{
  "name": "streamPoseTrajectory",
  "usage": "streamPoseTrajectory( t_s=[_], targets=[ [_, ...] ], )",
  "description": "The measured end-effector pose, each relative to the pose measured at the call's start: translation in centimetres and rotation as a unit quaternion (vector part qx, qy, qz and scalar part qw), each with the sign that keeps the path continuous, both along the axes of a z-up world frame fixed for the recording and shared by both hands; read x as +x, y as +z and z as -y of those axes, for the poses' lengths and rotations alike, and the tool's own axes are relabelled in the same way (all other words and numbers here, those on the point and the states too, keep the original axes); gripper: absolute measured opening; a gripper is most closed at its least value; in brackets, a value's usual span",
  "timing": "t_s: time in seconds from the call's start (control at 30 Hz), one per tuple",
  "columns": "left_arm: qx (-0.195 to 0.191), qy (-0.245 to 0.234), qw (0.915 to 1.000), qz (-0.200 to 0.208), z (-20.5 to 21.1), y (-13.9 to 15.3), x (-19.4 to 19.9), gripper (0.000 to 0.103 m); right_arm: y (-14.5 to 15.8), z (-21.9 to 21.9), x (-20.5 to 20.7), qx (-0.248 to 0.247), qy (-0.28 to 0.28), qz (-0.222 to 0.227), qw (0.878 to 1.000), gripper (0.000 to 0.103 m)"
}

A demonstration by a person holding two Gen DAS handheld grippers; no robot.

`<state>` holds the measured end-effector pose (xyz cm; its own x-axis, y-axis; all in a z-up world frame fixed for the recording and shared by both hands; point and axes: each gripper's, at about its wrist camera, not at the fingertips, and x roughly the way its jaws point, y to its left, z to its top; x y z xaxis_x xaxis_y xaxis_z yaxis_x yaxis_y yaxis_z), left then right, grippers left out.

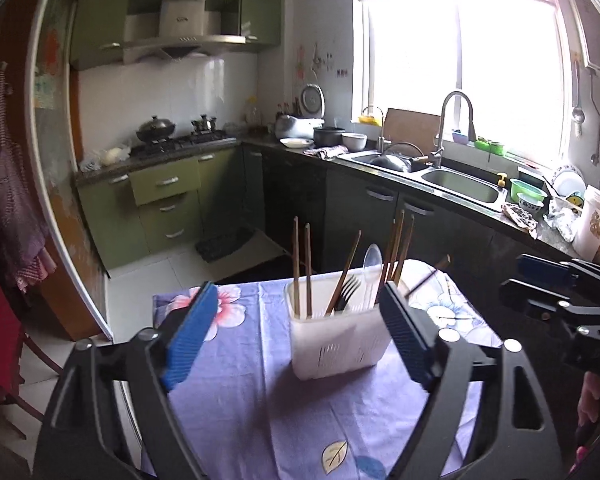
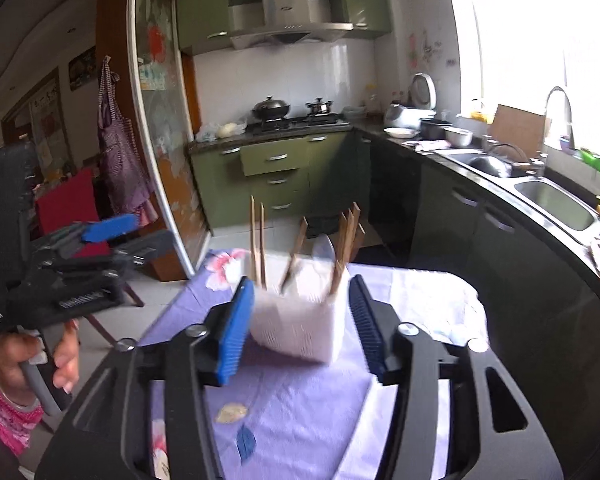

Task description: Organize utensils

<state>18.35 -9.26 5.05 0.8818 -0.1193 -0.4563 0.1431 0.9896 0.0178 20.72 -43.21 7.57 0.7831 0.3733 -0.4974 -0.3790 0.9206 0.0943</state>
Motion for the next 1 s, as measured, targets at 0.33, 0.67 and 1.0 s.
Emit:
streamPoseTrajectory(
  t_s=[0.33,0.67,1.0],
  targets=[
    [-0.031,0.037,0.9988,-0.013,-3.4,-7.8,-8.6,0.096,-7.6,0.9,-10.3,0.002,-0.030,-0.001,1.000,0.098],
    [-0.033,0.067,0.9969,-0.025,-5.0,-10.0,-13.0,0.096,-7.8,0.7,-14.1,-0.005,-0.057,0.022,0.998,0.098],
    [-0.043,0.069,0.9963,-0.029,-5.3,-9.8,-15.9,0.096,-7.2,1.4,-17.7,-0.015,-0.084,0.043,0.995,0.098]
  ],
)
